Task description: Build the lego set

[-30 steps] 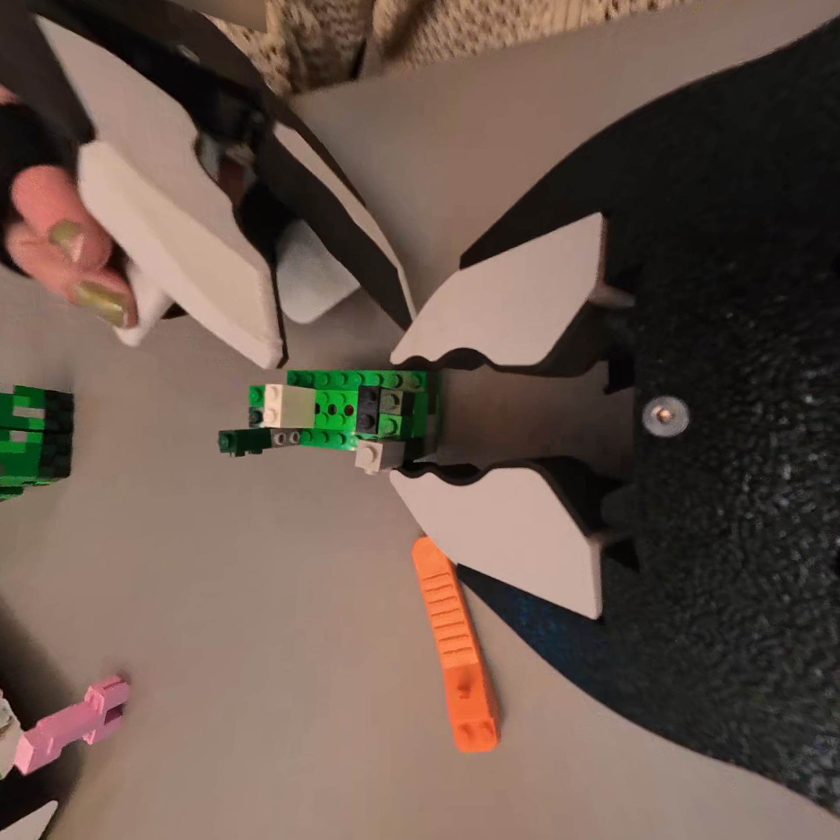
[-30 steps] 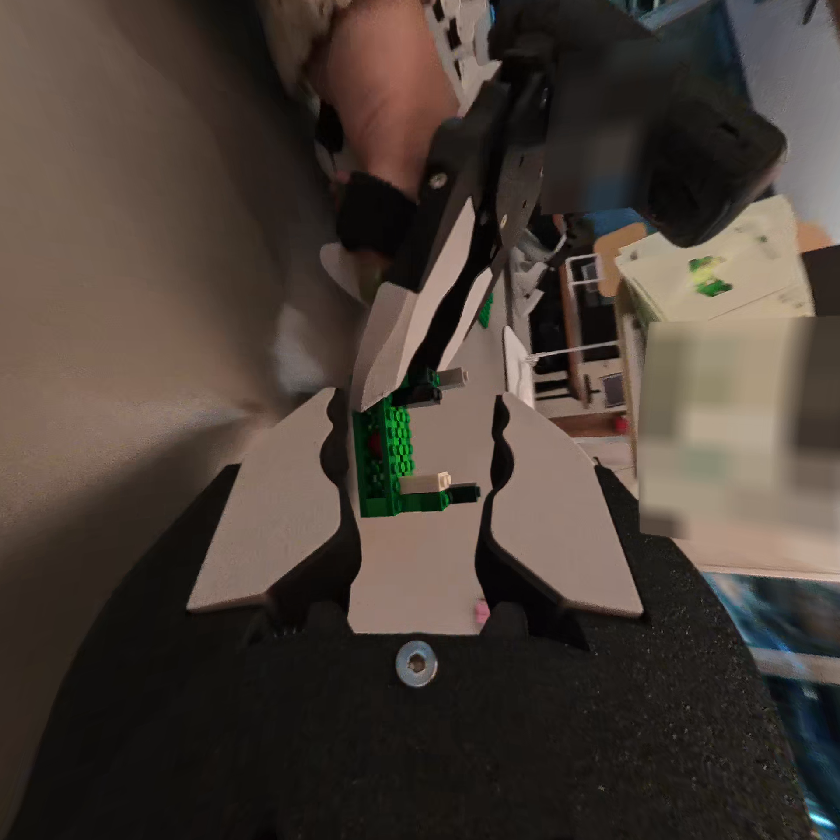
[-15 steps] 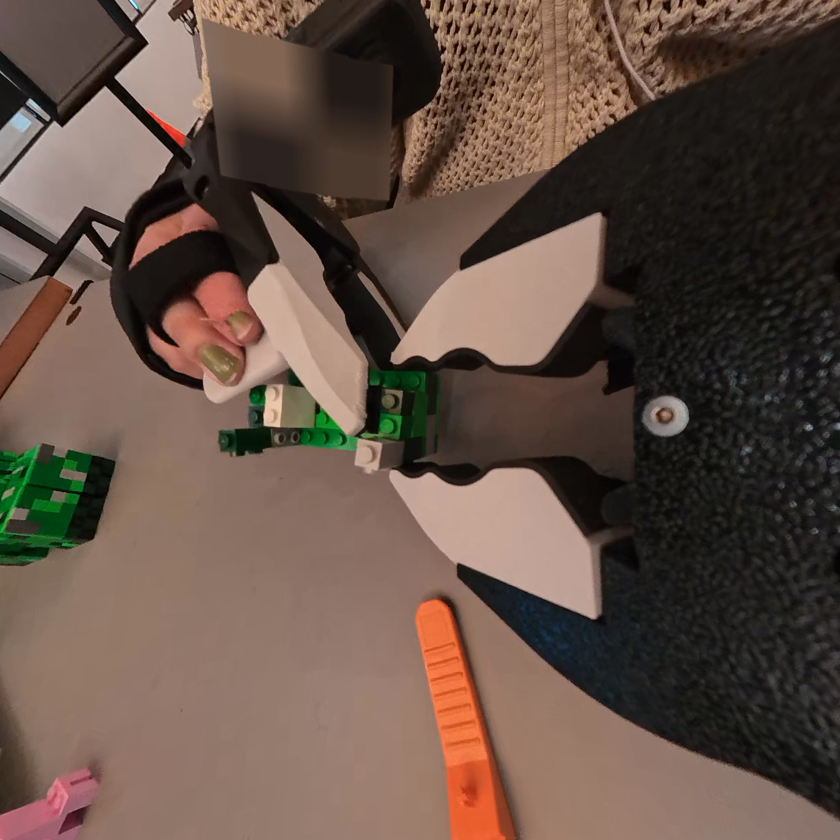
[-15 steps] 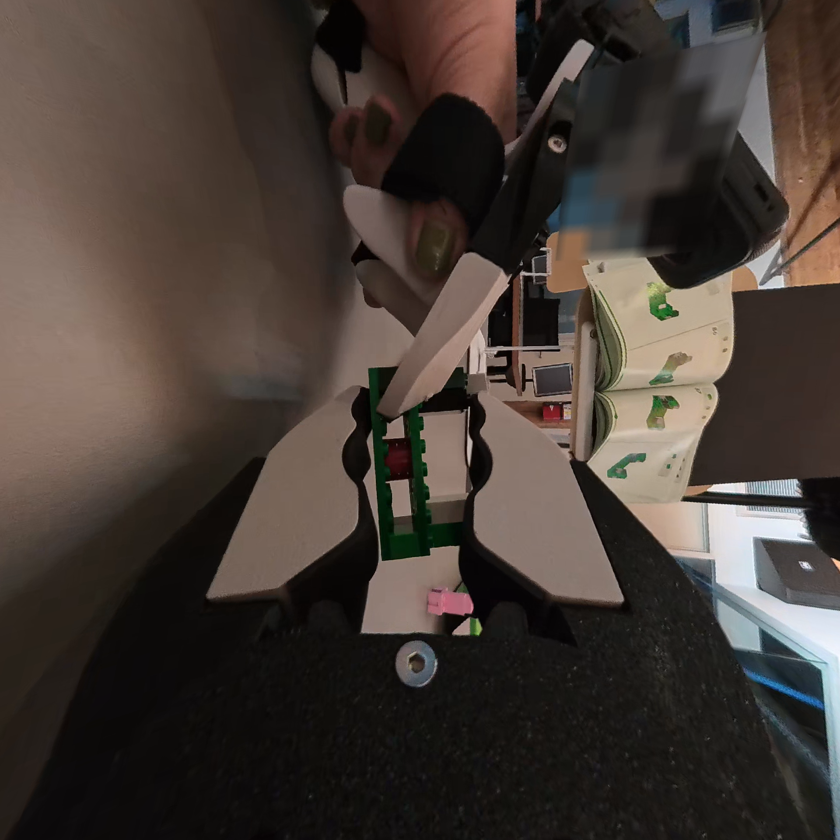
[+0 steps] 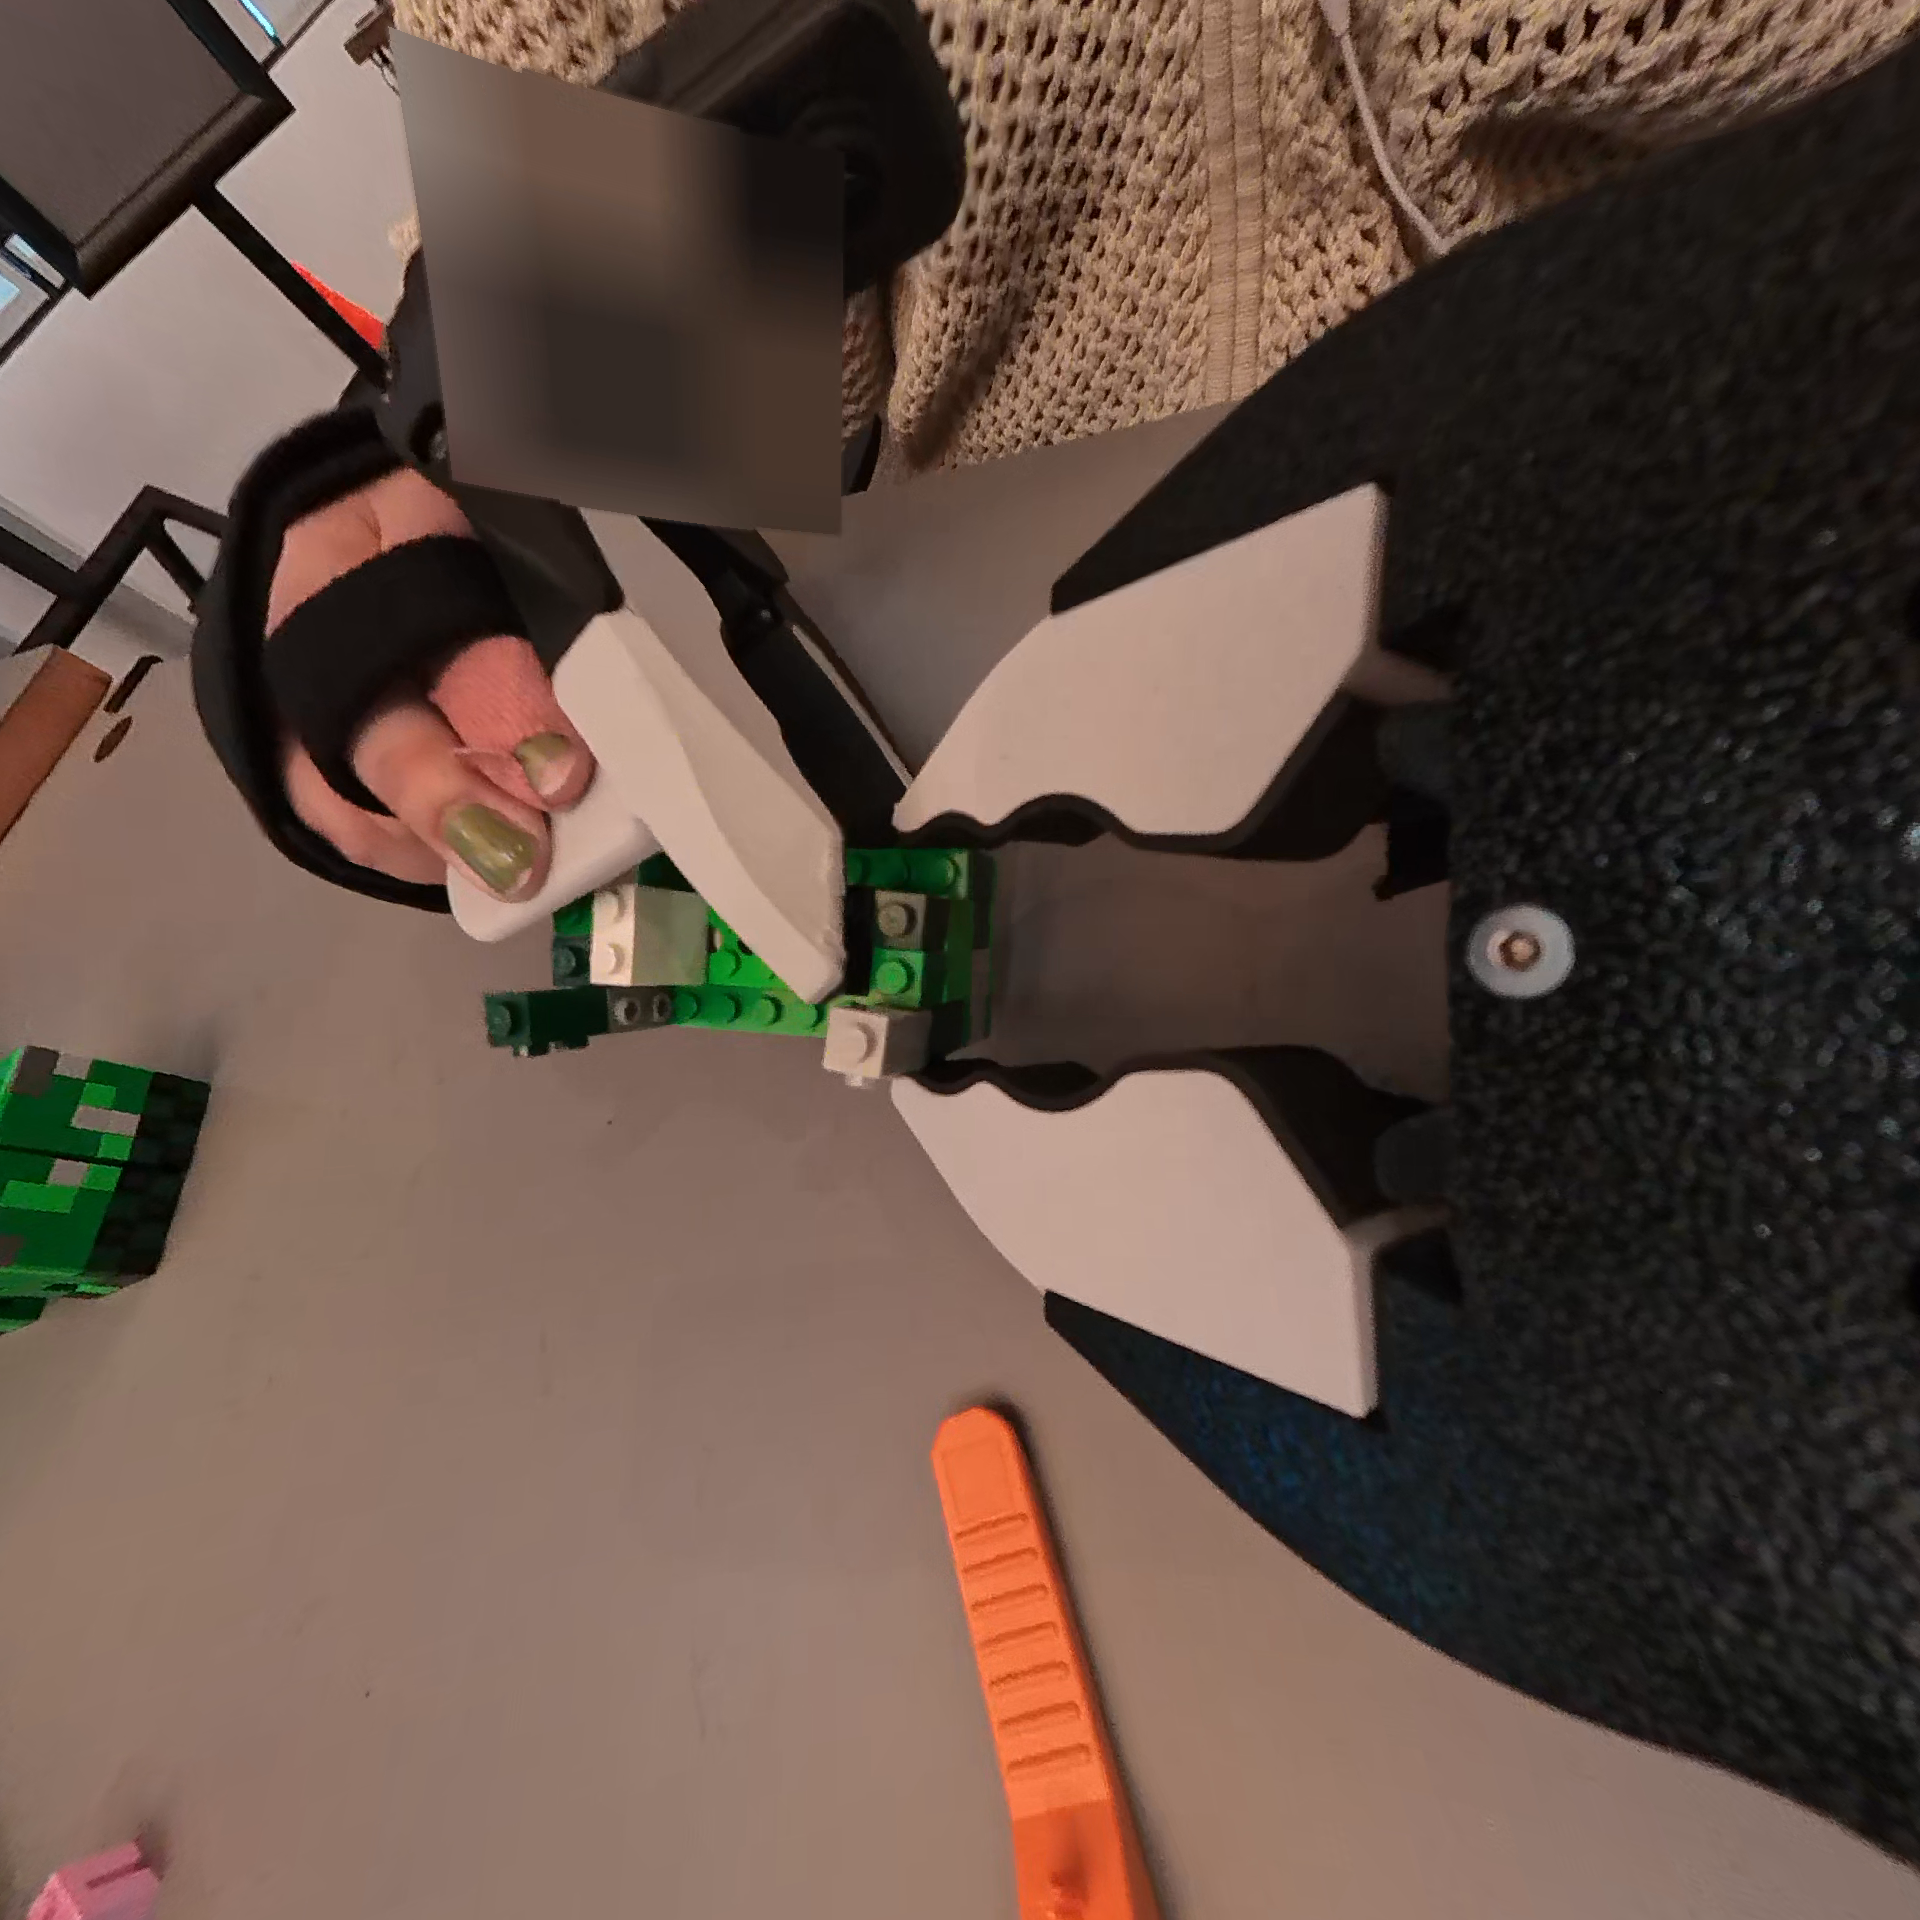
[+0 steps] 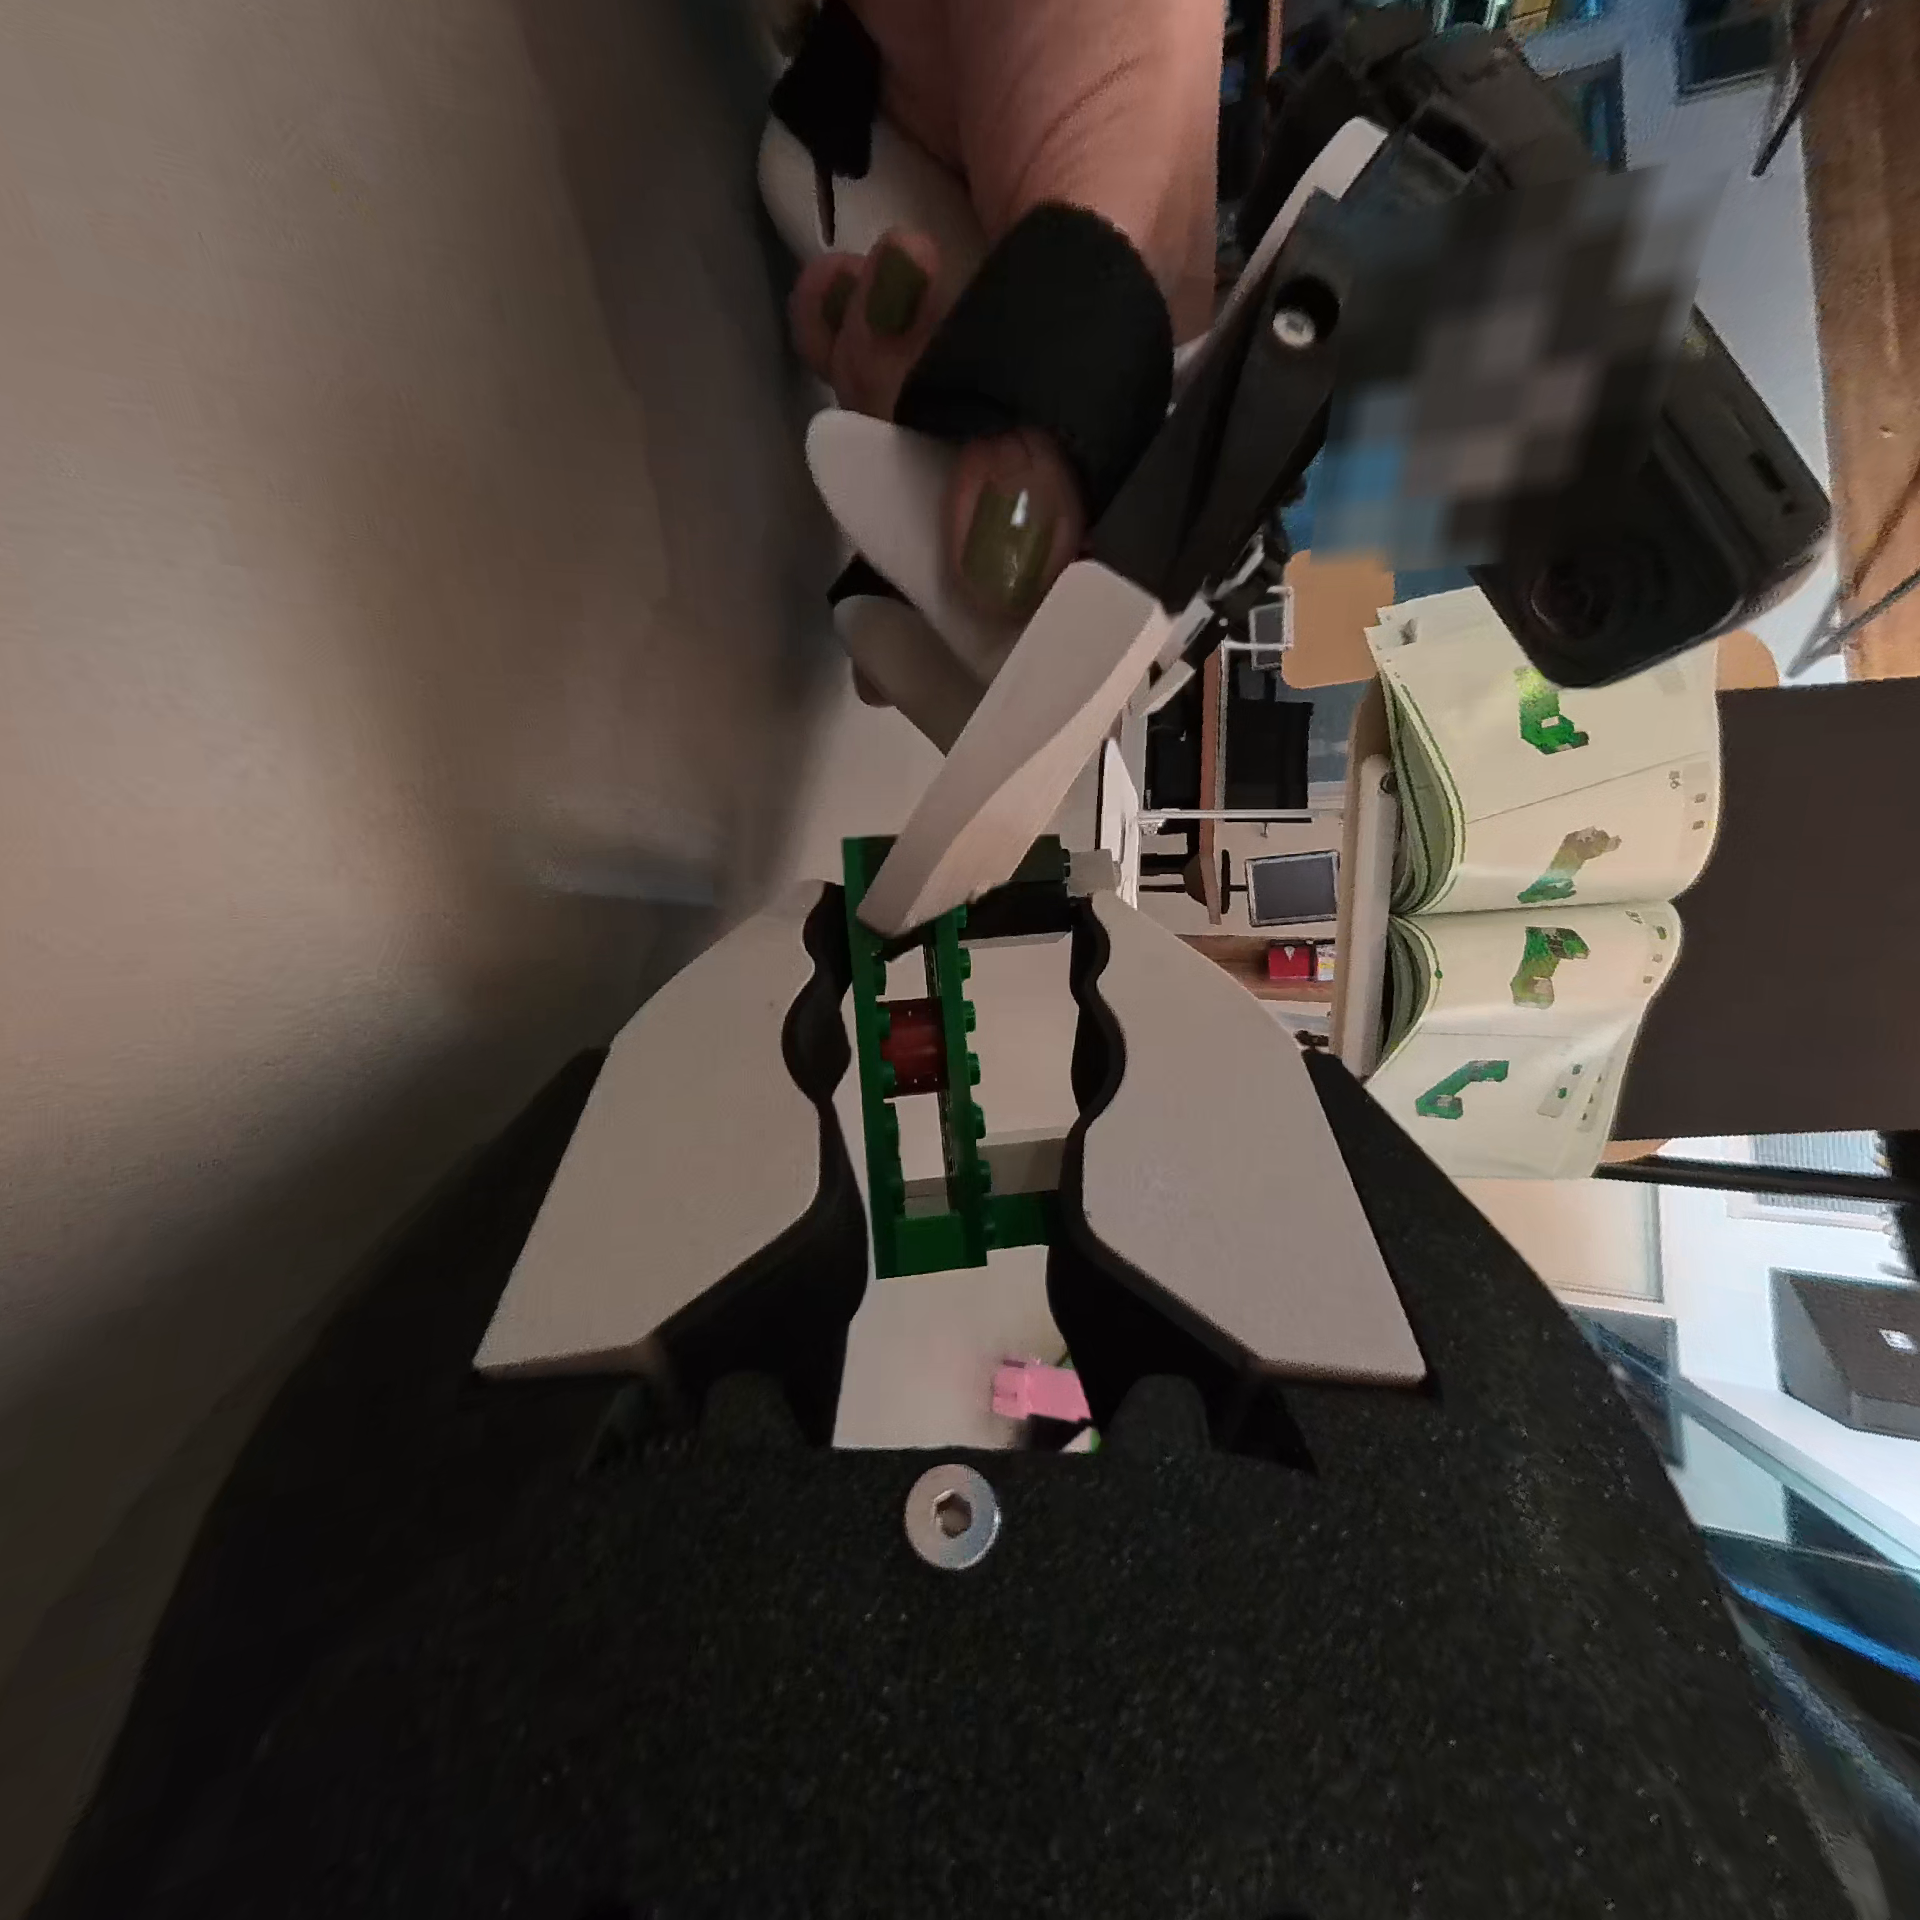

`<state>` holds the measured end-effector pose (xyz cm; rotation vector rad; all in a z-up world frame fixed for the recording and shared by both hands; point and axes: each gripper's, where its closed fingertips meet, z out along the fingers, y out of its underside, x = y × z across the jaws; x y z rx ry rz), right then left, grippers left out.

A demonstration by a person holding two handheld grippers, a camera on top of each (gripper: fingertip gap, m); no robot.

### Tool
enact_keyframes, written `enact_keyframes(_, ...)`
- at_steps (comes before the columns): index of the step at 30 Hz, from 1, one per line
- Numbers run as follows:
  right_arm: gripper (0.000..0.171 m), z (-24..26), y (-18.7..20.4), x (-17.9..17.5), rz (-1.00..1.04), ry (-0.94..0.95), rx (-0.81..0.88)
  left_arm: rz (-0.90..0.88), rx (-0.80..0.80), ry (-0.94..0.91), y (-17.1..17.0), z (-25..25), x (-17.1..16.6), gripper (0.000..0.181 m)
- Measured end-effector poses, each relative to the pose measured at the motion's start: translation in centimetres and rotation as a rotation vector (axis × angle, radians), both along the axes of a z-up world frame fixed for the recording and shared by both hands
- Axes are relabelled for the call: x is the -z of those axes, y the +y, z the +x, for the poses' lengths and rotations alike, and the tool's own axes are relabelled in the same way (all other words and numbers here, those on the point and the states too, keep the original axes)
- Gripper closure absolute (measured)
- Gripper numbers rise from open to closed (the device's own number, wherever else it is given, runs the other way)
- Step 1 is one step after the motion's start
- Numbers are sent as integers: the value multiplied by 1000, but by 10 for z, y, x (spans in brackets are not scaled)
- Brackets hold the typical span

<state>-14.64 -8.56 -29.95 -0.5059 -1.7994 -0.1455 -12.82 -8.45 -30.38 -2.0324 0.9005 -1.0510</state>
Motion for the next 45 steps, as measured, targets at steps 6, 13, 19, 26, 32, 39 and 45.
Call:
enact_keyframes(6,131,1,-5,-1,-7,33,-31,60,13,-71,-5,-15,-22,135)
enact_keyframes(13,131,1,-10,-6,-22,69,-46,70,14,-91,-7,-22,-23,145)
enact_keyframes(19,131,2,-13,-9,-26,81,-51,117,26,-66,-6,-16,-21,155)
enact_keyframes(26,131,3,-14,-11,13,82,-53,122,28,-82,-6,-16,-22,155)
enact_keyframes(32,131,3,-15,-8,26,61,-61,107,37,-64,-8,-16,-18,155)
enact_keyframes(39,131,6,-42,-18,-257,93,-225,207,152,-223,-26,-25,-51,143)
enact_keyframes(45,131,6,-18,-23,-241,130,-105,160,115,-245,-21,-34,-50,133)
